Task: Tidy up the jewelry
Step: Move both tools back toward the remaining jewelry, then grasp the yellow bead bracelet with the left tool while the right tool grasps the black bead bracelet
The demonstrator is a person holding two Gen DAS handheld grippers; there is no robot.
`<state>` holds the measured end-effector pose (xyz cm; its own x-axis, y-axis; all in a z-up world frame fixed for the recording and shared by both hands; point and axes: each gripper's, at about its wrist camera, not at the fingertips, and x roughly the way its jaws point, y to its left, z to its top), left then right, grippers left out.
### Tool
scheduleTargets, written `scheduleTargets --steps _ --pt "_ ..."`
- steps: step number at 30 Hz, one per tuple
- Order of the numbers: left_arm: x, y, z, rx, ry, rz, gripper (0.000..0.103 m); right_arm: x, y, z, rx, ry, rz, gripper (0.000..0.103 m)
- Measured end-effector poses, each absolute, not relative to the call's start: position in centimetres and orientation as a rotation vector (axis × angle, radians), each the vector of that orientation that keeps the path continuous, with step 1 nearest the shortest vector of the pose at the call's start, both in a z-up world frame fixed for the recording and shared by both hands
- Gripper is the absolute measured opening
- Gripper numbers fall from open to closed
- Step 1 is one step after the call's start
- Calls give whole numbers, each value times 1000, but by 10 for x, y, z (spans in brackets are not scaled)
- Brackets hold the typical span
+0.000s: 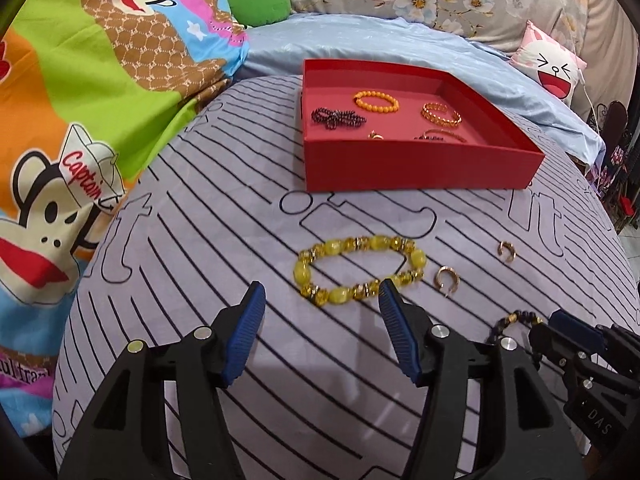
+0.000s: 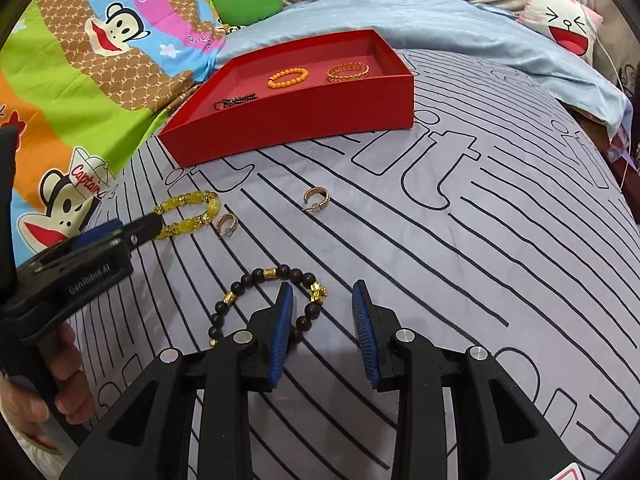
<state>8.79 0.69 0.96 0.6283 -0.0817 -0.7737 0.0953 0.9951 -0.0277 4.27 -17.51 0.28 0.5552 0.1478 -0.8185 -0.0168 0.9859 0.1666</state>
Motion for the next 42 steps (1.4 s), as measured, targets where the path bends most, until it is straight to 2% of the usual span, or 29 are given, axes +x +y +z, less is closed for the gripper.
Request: scheduleTargets --steps 12,17,22,25,38,42 --pt "84 16 4 -14 899 -86 57 38 -157 0 69 950 75 32" --pt "88 21 3 -31 903 -79 57 37 -153 0 20 940 47 27" --pt "97 23 1 -49 915 -79 57 39 -158 0 38 942 36 14" --pt "102 23 -1 -57 918 -75 57 41 -160 0 45 944 38 11" --pt "124 27 -1 -65 904 -67 57 46 -164 0 82 950 56 9" --pt "125 22 -5 -35 897 -63 50 48 -163 -1 87 949 57 9"
